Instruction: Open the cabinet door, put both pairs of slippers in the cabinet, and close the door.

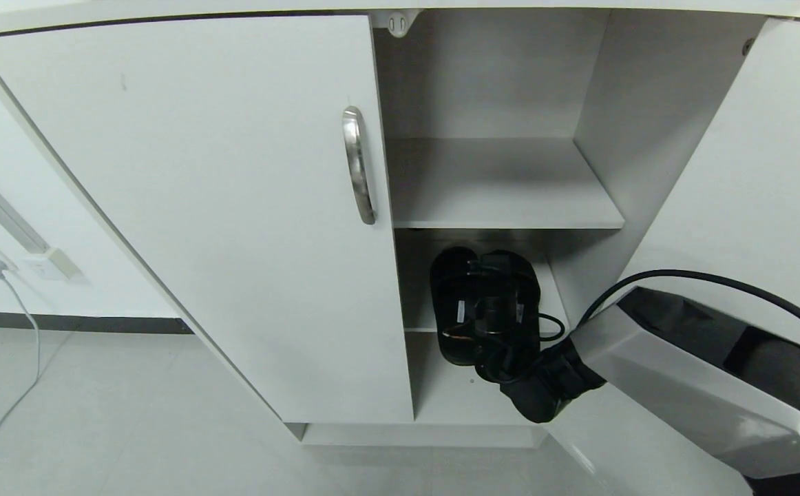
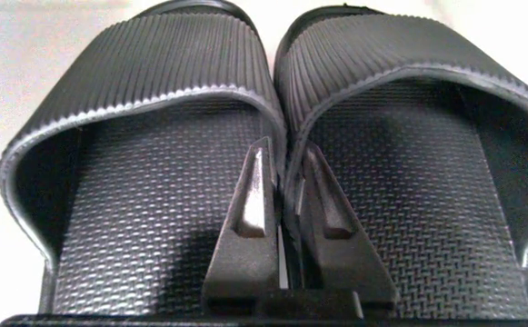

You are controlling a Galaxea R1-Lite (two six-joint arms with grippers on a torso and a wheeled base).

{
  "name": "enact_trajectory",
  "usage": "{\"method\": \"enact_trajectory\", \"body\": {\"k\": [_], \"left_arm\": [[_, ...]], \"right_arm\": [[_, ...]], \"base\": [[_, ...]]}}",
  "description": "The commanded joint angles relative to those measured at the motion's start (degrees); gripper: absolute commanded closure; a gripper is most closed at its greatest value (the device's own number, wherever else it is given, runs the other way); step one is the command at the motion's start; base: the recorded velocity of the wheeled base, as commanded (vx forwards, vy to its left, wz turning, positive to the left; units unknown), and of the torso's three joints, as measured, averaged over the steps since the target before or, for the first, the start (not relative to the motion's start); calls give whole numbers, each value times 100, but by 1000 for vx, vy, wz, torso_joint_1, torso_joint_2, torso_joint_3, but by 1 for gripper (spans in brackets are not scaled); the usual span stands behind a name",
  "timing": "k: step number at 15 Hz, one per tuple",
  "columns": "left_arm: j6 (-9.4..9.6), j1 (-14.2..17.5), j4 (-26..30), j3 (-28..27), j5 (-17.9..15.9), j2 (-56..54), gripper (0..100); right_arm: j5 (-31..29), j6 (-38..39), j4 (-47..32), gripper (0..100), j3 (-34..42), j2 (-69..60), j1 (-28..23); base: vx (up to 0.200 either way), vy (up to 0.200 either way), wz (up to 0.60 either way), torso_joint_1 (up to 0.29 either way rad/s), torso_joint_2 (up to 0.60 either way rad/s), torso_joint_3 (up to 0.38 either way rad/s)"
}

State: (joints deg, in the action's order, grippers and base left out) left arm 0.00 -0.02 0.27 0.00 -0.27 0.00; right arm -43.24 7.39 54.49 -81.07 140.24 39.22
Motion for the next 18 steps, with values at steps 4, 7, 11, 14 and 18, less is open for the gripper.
{"method": "enact_trajectory", "body": {"k": [4, 7, 11, 14, 18], "left_arm": [[0, 2, 0, 0, 0, 9, 100], [0, 2, 0, 0, 0, 9, 100], [0, 2, 0, 0, 0, 9, 100], [0, 2, 0, 0, 0, 9, 100], [0, 2, 0, 0, 0, 9, 100]], "right_arm": [[0, 0, -483, 100, -893, 293, -169], [9, -9, -747, 100, -1289, 425, -213], [9, -9, -756, 100, -1341, 522, -230], [9, -9, -747, 100, -1359, 575, -230], [0, -9, -747, 0, -1315, 583, -239]], "base": [[0, 0, 0, 0, 0, 0], [0, 0, 0, 0, 0, 0], [0, 0, 0, 0, 0, 0], [0, 0, 0, 0, 0, 0], [0, 0, 0, 0, 0, 0]]}}
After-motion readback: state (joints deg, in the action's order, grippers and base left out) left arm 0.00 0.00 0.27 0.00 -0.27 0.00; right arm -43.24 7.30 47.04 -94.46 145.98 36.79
